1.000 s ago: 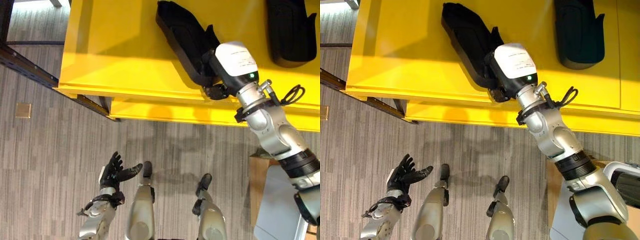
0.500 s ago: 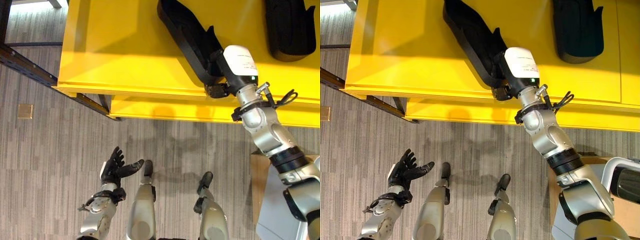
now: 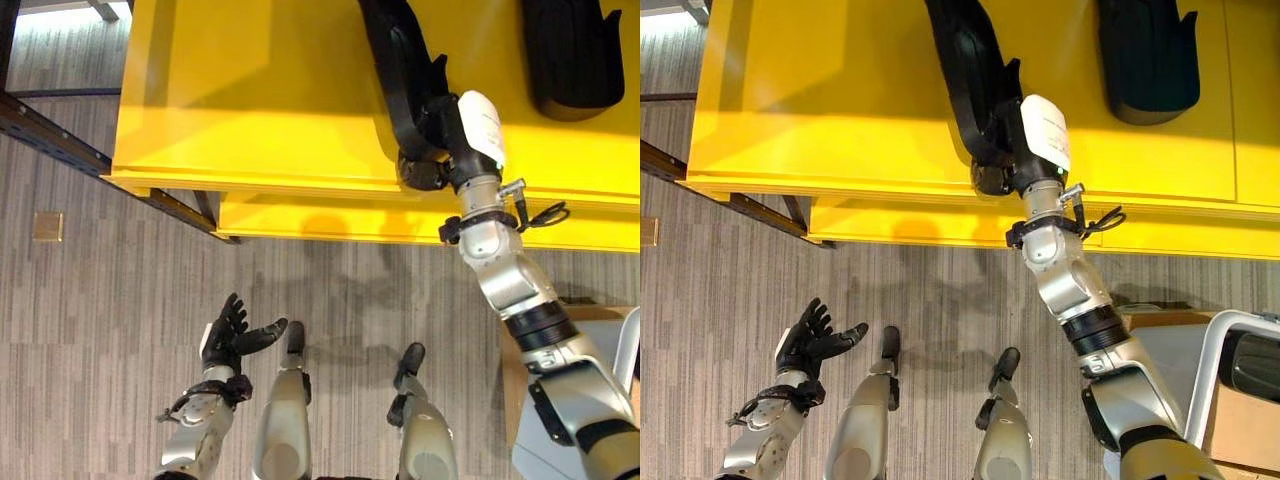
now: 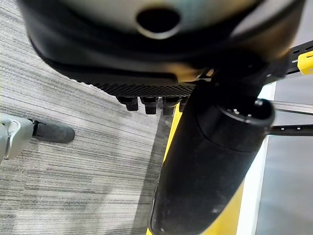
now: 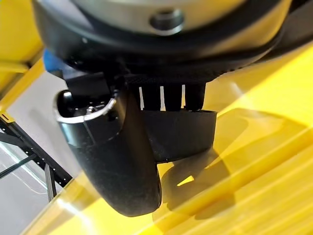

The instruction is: Move parts from the plastic box to the shelf.

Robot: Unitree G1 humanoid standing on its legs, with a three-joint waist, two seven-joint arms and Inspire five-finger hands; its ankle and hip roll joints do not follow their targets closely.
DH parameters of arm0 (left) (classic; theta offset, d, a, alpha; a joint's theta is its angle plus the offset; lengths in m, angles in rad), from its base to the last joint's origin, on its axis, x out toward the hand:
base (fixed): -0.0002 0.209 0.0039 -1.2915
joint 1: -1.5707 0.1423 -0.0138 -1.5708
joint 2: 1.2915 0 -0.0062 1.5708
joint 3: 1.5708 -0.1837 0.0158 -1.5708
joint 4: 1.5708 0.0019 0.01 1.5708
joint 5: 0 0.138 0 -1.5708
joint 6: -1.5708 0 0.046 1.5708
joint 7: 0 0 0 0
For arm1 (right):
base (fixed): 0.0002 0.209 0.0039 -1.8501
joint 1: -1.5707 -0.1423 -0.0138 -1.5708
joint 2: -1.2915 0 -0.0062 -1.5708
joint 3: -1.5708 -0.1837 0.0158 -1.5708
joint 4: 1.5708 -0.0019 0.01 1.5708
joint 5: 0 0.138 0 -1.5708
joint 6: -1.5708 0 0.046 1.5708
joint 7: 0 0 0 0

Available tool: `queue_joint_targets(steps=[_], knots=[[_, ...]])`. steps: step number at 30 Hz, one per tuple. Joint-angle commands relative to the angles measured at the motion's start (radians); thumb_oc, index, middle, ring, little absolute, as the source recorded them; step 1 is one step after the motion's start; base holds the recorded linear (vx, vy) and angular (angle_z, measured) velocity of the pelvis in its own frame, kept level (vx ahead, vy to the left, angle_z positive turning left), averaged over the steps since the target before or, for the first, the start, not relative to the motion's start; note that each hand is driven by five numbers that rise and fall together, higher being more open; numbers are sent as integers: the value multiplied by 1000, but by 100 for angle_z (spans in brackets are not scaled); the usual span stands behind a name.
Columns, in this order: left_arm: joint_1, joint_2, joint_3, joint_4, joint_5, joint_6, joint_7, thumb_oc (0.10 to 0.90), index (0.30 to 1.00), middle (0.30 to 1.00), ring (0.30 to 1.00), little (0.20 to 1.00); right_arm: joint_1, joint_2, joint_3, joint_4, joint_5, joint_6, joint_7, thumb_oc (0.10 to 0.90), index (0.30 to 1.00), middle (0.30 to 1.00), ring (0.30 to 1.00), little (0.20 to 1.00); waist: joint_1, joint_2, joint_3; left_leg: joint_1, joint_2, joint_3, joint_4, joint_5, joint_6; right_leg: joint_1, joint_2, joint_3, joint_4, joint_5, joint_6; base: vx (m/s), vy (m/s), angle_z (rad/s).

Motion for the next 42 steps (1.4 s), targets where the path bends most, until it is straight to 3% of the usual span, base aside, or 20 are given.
queue_joint_targets(steps=[1, 5, 11, 18, 42], knots=[[51, 21, 5, -86, 19, -63, 20, 900, 1000, 1000, 1000, 1000, -63, -5, -31, -97, 56, -45, -64, 400, 300, 300, 300, 300, 21, 14, -52, 57, 26, 14, -78, 15, -2, 8, -38, -20, 81, -39, 22, 0, 0, 0], [51, 26, 2, -92, 17, -63, 22, 900, 1000, 1000, 1000, 1000, -80, 15, -9, -115, 57, -51, -58, 400, 300, 300, 300, 300, 31, 14, -52, 49, 24, 8, -72, 15, -2, 13, -39, -28, 77, -38, 23, 11, 2, 3], [55, 34, 11, -96, 11, -68, 23, 900, 1000, 1000, 1000, 1000, -138, -21, 20, -121, 36, -50, -37, 400, 300, 300, 300, 300, 50, 7, -54, 39, 24, 0, -65, 12, -1, 16, -38, -36, 74, -37, 22, 28, 1, 9], [51, 40, 3, -99, -1, -72, 23, 900, 1000, 1000, 1000, 1000, -207, -26, 26, -46, 62, -35, -59, 400, 300, 300, 300, 300, 62, 4, -53, 31, 18, -2, -63, 11, 0, 21, -39, -40, 64, -32, 23, 4, 2, 0], [43, 35, -2, -102, -7, -72, 45, 900, 1000, 1000, 1000, 1000, -183, 34, -40, 17, 143, -24, -138, 400, 300, 300, 300, 300, 48, 11, -43, 21, 14, 1, -52, 4, 9, 9, -41, -31, 68, -28, 23, 0, 3, 0]])
